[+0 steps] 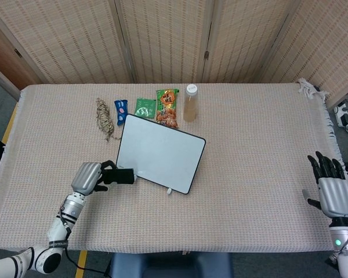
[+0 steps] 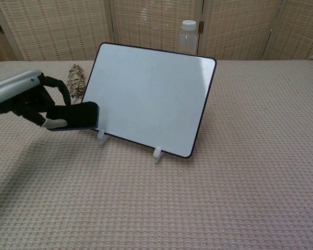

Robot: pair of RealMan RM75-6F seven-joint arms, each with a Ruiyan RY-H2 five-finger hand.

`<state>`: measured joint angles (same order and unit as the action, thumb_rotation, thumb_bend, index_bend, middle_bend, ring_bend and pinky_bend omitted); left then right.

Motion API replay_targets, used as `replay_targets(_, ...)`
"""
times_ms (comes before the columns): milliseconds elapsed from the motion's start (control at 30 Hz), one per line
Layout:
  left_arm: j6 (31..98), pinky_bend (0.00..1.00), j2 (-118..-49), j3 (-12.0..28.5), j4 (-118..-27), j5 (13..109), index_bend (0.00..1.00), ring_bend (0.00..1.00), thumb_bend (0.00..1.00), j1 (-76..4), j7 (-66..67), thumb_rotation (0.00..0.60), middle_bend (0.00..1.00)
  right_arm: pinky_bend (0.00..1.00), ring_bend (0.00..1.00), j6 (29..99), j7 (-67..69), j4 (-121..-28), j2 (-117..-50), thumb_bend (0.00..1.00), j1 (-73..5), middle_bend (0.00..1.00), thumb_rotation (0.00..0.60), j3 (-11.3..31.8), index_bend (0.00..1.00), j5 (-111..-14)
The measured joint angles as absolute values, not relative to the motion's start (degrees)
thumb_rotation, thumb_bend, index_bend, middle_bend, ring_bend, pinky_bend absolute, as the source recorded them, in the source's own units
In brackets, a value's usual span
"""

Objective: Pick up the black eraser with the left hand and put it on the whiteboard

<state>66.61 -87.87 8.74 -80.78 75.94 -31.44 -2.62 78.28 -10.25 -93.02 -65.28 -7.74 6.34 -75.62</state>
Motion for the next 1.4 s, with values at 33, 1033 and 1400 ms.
replay_targets(33,67.78,1.0,-88.79,9.26,-79.38,76.45,0.63,1.0,0.45,-31.44,-2.91,0.6,1.0,0.0,0.0,78.14,-10.24,-92.99,-65.27,0.34,-7.79,0.0,0.6,6.4,0.0,-75.42)
replay_targets(1033,70.37,1.0,-108.22,14.36,-54.84,83.45,0.62,1.0,0.44,-43.82,-3.19,0.6,1.0,0.0,0.0,78.38,-8.93,-93.32,-64.58,0.34,-7.51,0.0,0.6,7.05,0.0,-73.84)
replay_targets(1400,69.98,1.0,-111.22,13.71,-50.4,84.35,0.51,0.99,0.26,-46.17,-4.87,0.6,1.0,0.0,0.0,79.0,-7.69,-93.46,-63.98,0.34,-7.04,0.0,0.6,7.23,0.0,-73.82)
